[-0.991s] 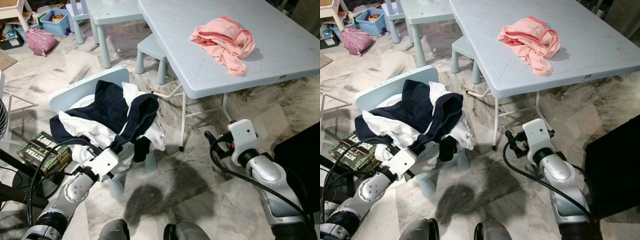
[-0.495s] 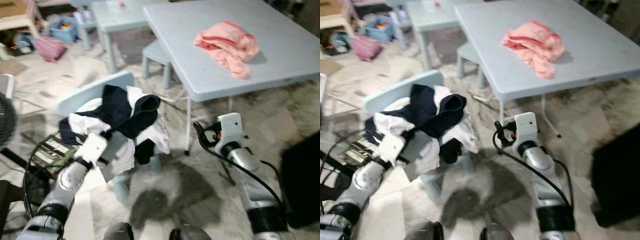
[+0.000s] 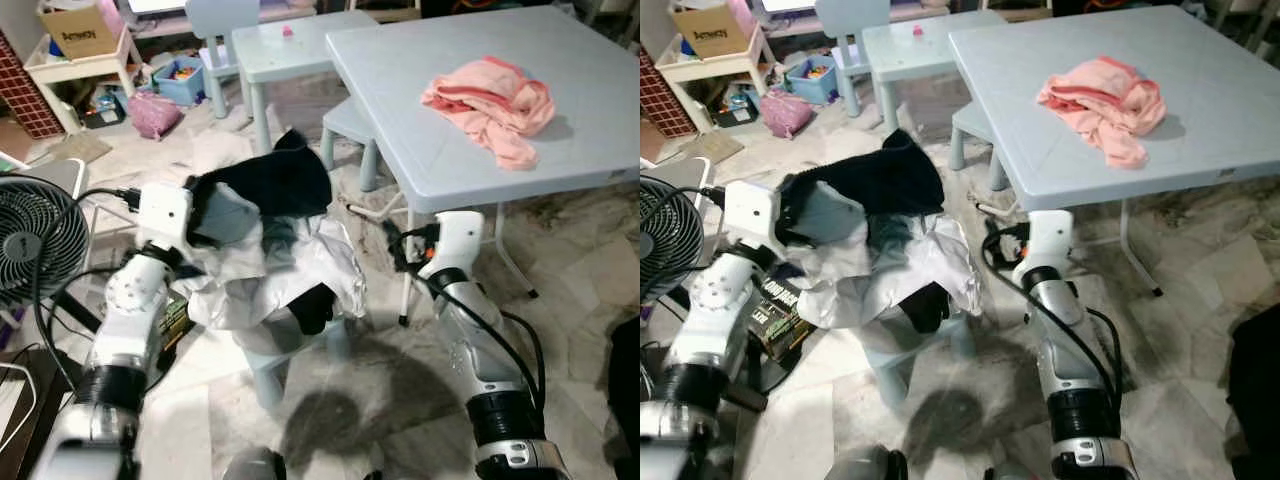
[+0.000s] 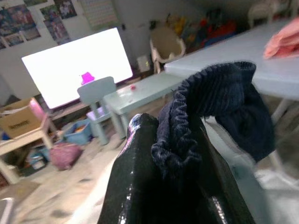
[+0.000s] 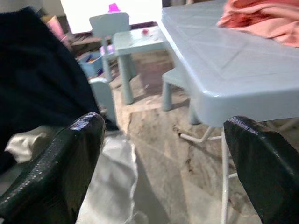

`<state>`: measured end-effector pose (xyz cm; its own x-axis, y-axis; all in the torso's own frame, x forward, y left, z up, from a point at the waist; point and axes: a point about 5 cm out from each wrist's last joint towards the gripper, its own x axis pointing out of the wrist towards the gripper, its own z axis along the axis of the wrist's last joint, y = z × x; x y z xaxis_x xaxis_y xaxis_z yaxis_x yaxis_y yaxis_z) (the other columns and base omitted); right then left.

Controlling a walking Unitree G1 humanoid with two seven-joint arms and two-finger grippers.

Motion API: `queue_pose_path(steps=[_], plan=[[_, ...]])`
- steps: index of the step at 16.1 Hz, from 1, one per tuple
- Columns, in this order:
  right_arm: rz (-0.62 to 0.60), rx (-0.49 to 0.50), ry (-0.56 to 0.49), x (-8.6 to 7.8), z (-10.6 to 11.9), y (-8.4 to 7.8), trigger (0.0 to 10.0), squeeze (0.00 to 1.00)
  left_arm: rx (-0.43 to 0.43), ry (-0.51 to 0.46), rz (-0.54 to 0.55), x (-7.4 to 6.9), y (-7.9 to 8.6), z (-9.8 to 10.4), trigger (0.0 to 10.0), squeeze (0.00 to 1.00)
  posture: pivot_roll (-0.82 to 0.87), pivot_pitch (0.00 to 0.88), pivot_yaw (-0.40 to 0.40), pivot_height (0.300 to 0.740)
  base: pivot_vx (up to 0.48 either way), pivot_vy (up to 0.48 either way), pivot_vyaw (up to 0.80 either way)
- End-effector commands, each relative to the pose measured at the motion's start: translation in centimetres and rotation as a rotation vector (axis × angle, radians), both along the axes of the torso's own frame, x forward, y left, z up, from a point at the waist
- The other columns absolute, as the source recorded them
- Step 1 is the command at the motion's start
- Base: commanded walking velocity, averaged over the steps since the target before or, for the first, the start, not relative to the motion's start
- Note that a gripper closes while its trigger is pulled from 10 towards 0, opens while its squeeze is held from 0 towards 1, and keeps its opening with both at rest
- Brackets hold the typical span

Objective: Hang hanger

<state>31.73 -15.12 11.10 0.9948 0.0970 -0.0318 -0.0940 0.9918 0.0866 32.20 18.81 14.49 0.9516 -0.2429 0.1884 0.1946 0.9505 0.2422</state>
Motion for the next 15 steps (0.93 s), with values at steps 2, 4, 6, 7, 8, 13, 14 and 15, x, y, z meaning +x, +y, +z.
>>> queue_pose_path(steps=[2,4,6,7,8,13,14,15], plan=[[-0.031,0.013,-0.027,-0.2,0.3,-0.3,10.0,0.00,-0.034,-0.021,-0.007,-0.9,-0.7,1.2,0.0,0.00,0.03,0.000,0.064,0.740,0.000,0.000,0.00],[-0.055,0.008,-0.027,-0.7,0.0,-0.7,10.0,0.00,-0.037,-0.081,-0.009,-2.0,-2.3,3.1,0.0,0.00,0.04,0.000,0.057,0.740,0.000,0.000,0.00],[-0.068,-0.007,-0.050,-0.8,0.4,-0.9,10.0,0.00,-0.055,-0.098,0.030,-2.8,-2.7,4.0,0.0,0.00,0.02,0.000,0.065,0.740,0.000,0.000,0.00],[-0.068,-0.007,-0.050,-0.8,0.4,-0.9,10.0,0.00,-0.055,-0.098,0.030,-2.8,-2.7,4.0,0.0,0.00,0.02,0.000,0.065,0.740,0.000,0.000,0.00],[-0.068,-0.007,-0.050,-0.8,0.4,-0.9,10.0,0.00,-0.055,-0.098,0.030,-2.8,-2.7,4.0,0.0,0.00,0.02,0.000,0.065,0.740,0.000,0.000,0.00],[-0.068,-0.007,-0.050,-0.8,0.4,-0.9,10.0,0.00,-0.055,-0.098,0.030,-2.8,-2.7,4.0,0.0,0.00,0.02,0.000,0.065,0.740,0.000,0.000,0.00],[-0.068,-0.007,-0.050,-0.8,0.4,-0.9,10.0,0.00,-0.055,-0.098,0.030,-2.8,-2.7,4.0,0.0,0.00,0.02,0.000,0.065,0.740,0.000,0.000,0.00],[-0.068,-0.007,-0.050,-0.8,0.4,-0.9,10.0,0.00,-0.055,-0.098,0.030,-2.8,-2.7,4.0,0.0,0.00,0.02,0.000,0.065,0.740,0.000,0.000,0.00]])
